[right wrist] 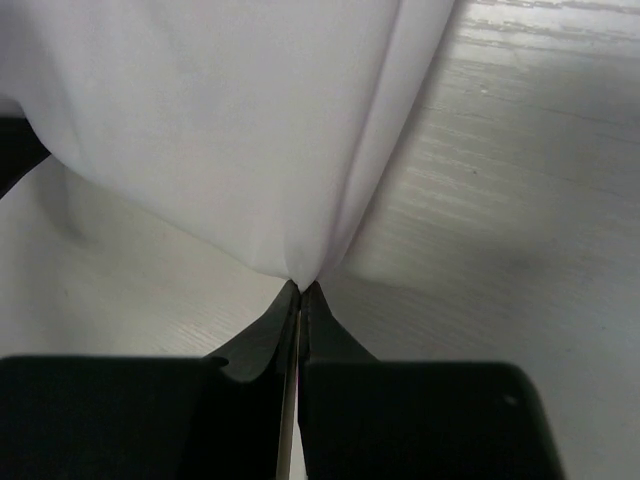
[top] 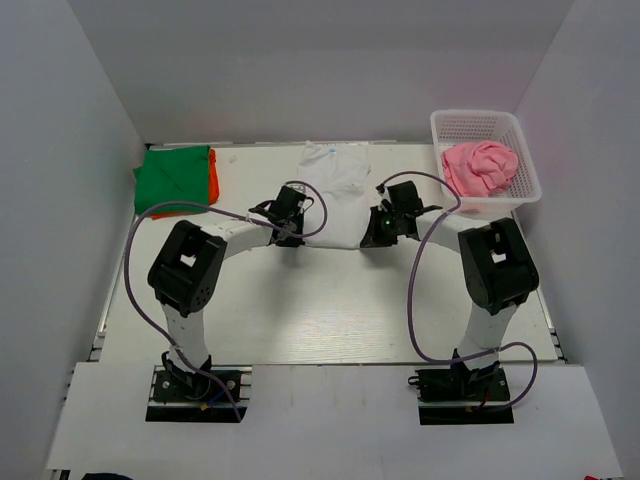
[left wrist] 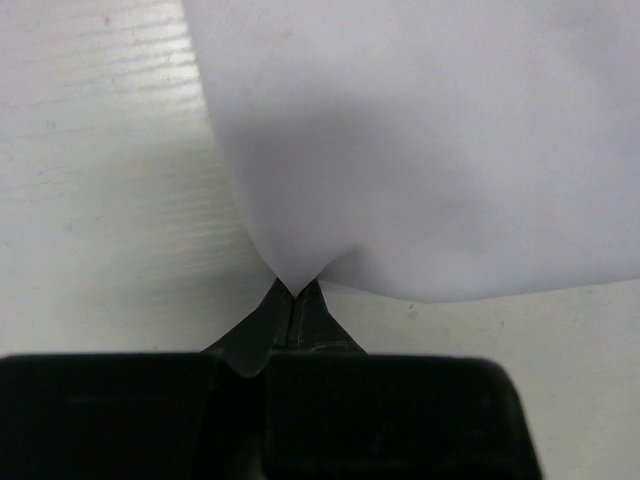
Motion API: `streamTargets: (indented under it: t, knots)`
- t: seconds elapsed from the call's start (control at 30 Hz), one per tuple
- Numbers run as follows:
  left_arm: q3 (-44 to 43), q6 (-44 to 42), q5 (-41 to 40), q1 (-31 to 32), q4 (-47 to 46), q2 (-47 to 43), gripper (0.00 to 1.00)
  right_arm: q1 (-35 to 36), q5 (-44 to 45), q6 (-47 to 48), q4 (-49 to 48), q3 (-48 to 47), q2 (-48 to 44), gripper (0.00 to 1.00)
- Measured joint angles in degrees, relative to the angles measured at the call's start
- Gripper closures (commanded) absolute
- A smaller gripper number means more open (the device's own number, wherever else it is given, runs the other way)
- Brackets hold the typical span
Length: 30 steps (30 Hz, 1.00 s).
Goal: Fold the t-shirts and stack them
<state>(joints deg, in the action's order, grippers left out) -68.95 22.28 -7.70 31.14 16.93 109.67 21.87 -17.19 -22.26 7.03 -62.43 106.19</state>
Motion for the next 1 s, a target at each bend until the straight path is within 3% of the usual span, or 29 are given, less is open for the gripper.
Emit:
streamTargets:
  t: [0.13, 0.27, 0.43, 0.67, 0.83, 1.0]
  knots:
    - [3.13, 0.26, 0.37, 0.22, 1.03, -2.89, 1.0, 0.0, 0.0, 0.02, -0.2, 3.08, -3.8, 1.0]
    - [8.63, 2.25, 2.45, 1.29, 5.31, -10.38, 1.0, 0.48, -0.98, 0.81, 1.79, 9.4, -13.68, 1.0]
    - [17.64, 4.2, 11.54, 4.63, 9.29, -28.7, 1.0, 1.95, -3.72, 3.93, 6.54, 17.07, -29.03, 1.0]
    - [19.47, 7.85, 20.26, 6.97, 13.6, -44.72, 1.0, 2.21, -6.8, 6.67, 16.5, 18.05, -46.82, 1.0]
    - [19.43, 9.07, 21.62, 7.69, 15.23, -48.22, 1.0, 2.16, -7.48, 6.49, 18.99, 16.79, -49.0, 1.0]
    - [17.73, 9.97, 19.12, 7.85, 15.96, -44.94, 1.0, 2.03, -5.95, 4.72, 17.66, 16.5, -47.58, 1.0]
